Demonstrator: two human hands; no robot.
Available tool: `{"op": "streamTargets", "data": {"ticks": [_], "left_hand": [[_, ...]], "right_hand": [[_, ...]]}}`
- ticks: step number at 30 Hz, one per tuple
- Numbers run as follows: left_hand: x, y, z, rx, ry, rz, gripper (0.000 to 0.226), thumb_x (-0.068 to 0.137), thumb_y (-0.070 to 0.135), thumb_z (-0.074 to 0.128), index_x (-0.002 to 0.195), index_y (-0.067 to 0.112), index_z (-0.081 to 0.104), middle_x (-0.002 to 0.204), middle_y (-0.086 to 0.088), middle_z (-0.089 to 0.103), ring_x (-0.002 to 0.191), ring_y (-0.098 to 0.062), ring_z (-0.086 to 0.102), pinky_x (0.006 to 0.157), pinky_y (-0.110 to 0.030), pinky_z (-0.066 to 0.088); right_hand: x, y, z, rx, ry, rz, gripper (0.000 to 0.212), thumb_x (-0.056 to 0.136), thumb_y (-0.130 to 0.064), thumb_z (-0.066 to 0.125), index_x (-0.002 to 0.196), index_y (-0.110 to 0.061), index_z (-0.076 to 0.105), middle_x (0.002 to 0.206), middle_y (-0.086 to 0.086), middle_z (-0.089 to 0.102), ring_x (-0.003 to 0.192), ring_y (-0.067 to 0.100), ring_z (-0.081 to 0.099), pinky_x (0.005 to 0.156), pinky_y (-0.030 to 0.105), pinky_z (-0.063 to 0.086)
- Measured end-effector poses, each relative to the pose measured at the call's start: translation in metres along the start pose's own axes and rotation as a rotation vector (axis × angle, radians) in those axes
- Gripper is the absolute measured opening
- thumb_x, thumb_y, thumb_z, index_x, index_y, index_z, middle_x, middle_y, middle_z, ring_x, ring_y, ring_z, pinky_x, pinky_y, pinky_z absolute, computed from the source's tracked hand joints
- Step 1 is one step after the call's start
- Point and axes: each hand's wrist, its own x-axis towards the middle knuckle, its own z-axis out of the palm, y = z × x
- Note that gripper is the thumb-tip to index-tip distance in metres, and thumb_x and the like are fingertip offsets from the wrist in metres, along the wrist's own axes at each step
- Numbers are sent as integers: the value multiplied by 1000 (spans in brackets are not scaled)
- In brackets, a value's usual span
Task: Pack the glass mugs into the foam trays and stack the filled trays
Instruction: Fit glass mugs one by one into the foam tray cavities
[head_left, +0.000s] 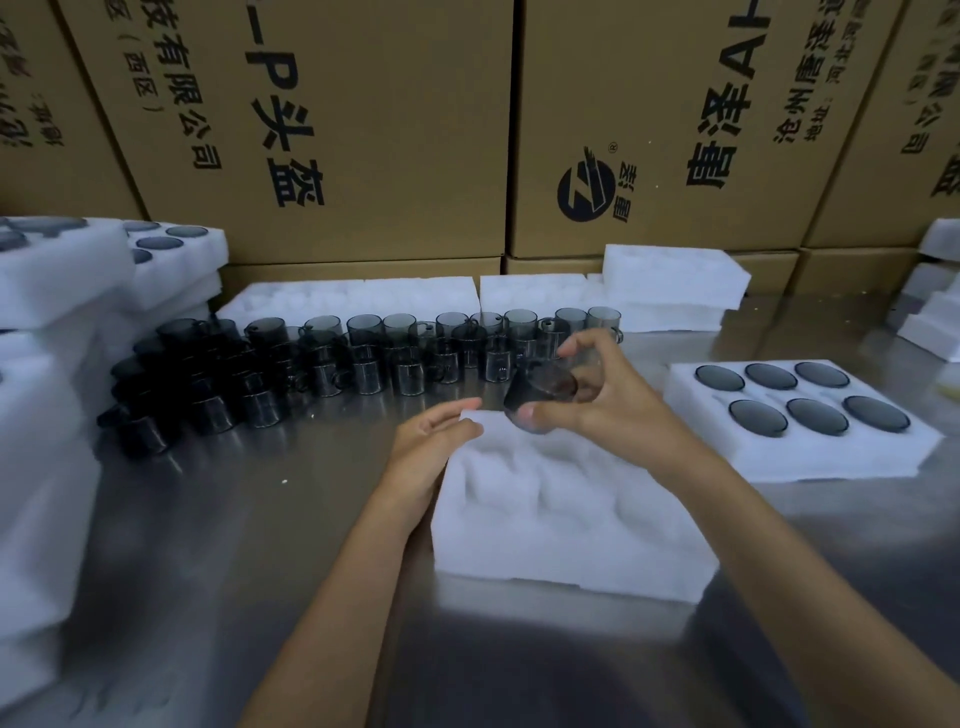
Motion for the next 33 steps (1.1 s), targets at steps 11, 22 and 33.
{"op": "streamTargets", "data": {"ticks": [11, 22, 33], "left_hand": [[-63, 16, -10, 482, -206, 366, 56, 81, 6, 70, 128, 35, 61, 132, 22, 59, 125, 12, 47, 93, -3, 39], [-52, 19, -7, 306, -105, 386, 30, 93, 29, 60, 123, 35, 62, 119, 24, 67, 112, 12, 58, 88, -5, 42], [-30, 1, -14, 274, -201, 75, 58, 79, 79, 55, 125, 44, 63, 131, 12, 64, 128, -9, 54, 116, -44, 32]], "right_hand": [[-39, 0, 43, -209, 106, 2, 51, 68, -71, 73, 98, -32, 62, 95, -13, 67, 84, -2, 62, 69, 19, 50], [-49, -5, 32, 122, 91, 86, 34, 93, 4, 52, 92, -27, 64, 66, -4, 73, 57, 8, 64, 55, 20, 53], [-54, -3, 47, 45, 54, 123, 13, 82, -23, 80, 78, -15, 71, 54, -2, 65, 54, 7, 57, 61, 22, 43]]}}
